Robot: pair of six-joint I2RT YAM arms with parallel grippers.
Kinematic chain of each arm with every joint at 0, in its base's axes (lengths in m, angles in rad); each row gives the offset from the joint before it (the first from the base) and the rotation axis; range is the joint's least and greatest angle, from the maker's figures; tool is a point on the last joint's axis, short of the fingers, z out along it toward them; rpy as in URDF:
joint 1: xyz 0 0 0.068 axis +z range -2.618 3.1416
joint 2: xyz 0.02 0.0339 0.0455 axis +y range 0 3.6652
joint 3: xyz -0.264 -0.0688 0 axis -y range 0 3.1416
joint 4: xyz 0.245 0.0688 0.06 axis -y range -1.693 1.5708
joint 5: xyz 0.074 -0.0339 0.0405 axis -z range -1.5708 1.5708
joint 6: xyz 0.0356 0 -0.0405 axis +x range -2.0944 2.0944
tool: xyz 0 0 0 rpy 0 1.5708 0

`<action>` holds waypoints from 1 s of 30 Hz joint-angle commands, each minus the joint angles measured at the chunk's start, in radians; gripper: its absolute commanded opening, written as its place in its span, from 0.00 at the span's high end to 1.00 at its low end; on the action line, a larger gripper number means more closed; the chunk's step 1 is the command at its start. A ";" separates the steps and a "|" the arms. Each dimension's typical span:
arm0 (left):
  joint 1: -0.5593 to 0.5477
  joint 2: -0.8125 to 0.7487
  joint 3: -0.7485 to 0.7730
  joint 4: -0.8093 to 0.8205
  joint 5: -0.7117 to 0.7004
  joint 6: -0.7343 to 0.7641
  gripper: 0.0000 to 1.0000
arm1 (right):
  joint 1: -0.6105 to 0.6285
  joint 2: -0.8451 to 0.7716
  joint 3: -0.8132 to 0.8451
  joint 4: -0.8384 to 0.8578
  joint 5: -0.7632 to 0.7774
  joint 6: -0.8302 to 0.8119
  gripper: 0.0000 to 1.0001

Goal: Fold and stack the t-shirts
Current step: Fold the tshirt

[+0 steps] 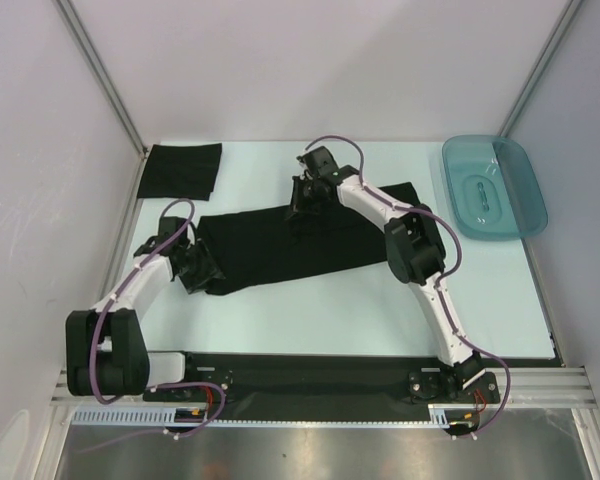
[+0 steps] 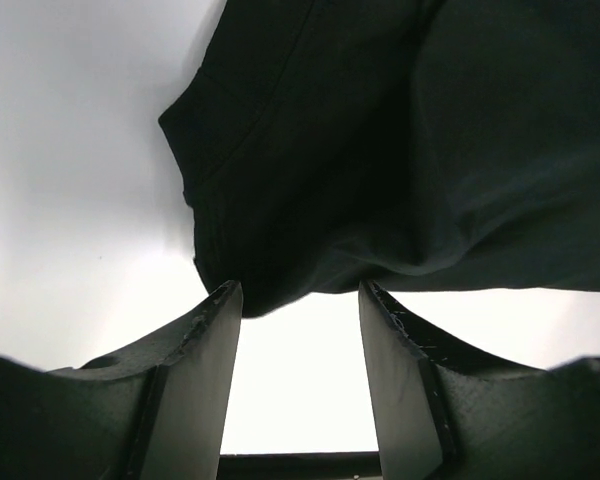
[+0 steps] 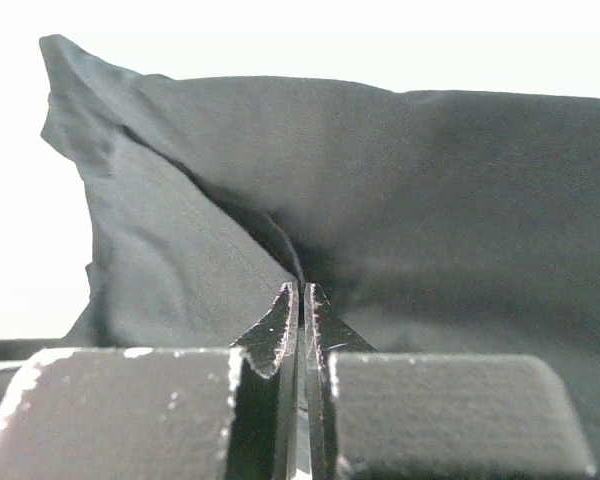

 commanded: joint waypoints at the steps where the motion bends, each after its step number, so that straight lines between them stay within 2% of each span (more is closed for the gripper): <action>1: 0.008 0.030 -0.015 0.048 0.014 -0.017 0.45 | -0.022 -0.112 -0.022 0.074 0.027 0.020 1.00; 6: 0.006 0.078 -0.015 0.056 0.015 -0.023 0.46 | -0.024 -0.153 -0.091 0.125 0.058 -0.009 1.00; 14: 0.006 0.125 -0.001 0.047 -0.006 -0.027 0.47 | -0.042 -0.052 -0.065 0.061 0.017 -0.025 0.99; 21: 0.006 0.107 0.013 0.002 -0.036 -0.034 0.47 | -0.054 -0.031 -0.049 -0.015 0.047 -0.074 0.89; 23: 0.006 0.092 0.005 0.005 -0.028 -0.037 0.50 | -0.062 -0.015 -0.014 -0.048 0.041 -0.091 0.78; 24: 0.006 0.084 -0.004 0.007 -0.028 -0.037 0.51 | -0.068 -0.005 0.000 -0.062 0.035 -0.095 0.68; 25: 0.006 0.076 -0.007 0.008 -0.023 -0.038 0.53 | -0.071 -0.003 0.011 -0.074 0.035 -0.097 0.63; 27: 0.008 0.040 -0.016 0.016 -0.013 -0.038 0.52 | -0.071 -0.015 0.014 -0.087 0.043 -0.111 0.54; 28: 0.008 0.026 -0.018 0.016 -0.014 -0.038 0.51 | -0.070 -0.032 0.012 -0.088 0.047 -0.117 0.47; 30: 0.008 0.004 -0.013 0.014 -0.026 -0.027 0.48 | -0.068 -0.047 0.017 -0.113 0.066 -0.140 0.42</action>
